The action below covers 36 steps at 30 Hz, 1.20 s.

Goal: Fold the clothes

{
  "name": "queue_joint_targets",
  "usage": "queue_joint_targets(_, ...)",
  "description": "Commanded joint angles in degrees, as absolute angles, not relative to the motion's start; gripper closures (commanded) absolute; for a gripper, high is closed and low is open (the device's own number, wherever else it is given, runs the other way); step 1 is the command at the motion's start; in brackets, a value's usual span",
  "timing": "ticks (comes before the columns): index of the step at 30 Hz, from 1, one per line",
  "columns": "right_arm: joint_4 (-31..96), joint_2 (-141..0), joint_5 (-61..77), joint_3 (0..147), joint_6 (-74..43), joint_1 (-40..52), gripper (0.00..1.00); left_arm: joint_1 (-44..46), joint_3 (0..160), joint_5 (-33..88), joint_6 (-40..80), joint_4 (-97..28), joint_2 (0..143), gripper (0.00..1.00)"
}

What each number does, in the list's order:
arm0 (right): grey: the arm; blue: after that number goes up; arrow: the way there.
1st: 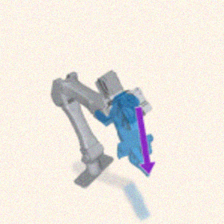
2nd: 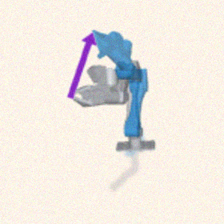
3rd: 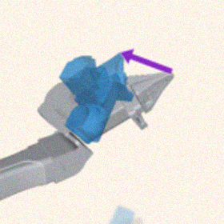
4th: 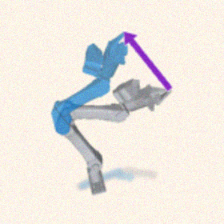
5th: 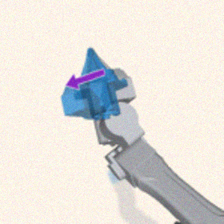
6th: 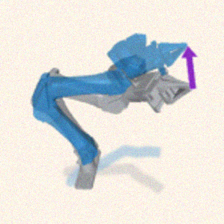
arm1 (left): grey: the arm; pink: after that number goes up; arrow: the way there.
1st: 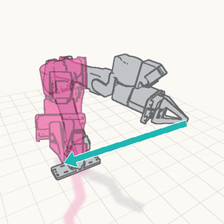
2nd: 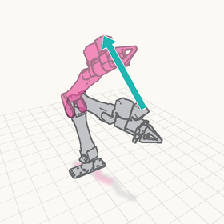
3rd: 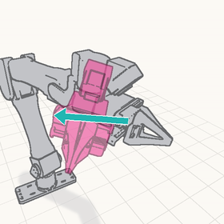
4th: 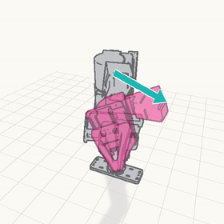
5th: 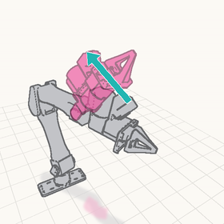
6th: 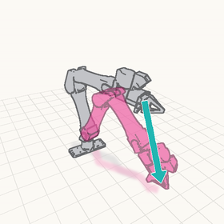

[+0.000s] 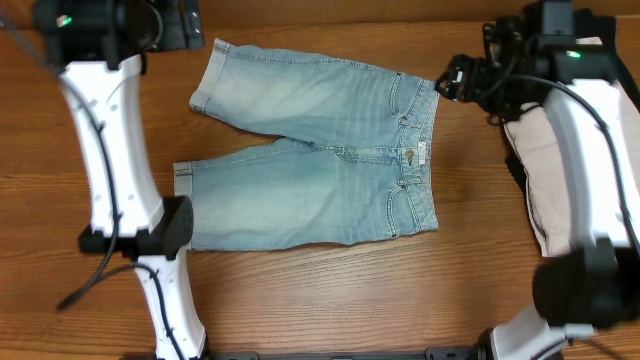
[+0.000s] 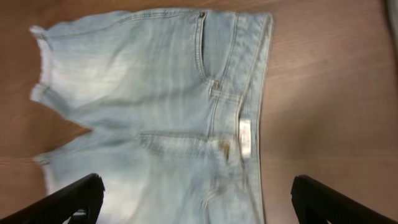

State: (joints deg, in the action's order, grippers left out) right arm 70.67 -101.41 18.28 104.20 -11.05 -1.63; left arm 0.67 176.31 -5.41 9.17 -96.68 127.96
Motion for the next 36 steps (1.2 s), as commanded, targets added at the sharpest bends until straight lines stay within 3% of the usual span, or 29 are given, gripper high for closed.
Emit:
queue_joint_targets(1, 77.0, -92.0, 8.8, 106.4, -22.9, -0.8, 0.00, 1.0, 174.2, -3.4, 12.7, -96.8, 119.0, 0.00)
queue_joint_targets(9, 88.7, -77.1, 2.1, 106.3, -25.8, -0.3, 0.00, 5.5, 152.4, -3.4, 12.6, -96.8, 104.6, 0.00)
queue_joint_targets(16, 94.6, -69.8, 2.0, 100.2, -28.7, 1.9, 0.00, 8.1, 125.0, -17.6, 32.2, -96.8, 93.8, 0.00)
queue_joint_targets(26, 84.0, -68.8, 8.8, 77.9, -30.2, 4.9, 0.00, 7.9, 92.9, -24.8, 75.1, -93.1, 90.2, 0.00)
queue_joint_targets(36, 75.7, -68.8, 10.4, 63.0, -26.1, 4.9, 0.00, 5.3, 65.1, -17.3, 76.5, -70.2, 90.2, 0.00)
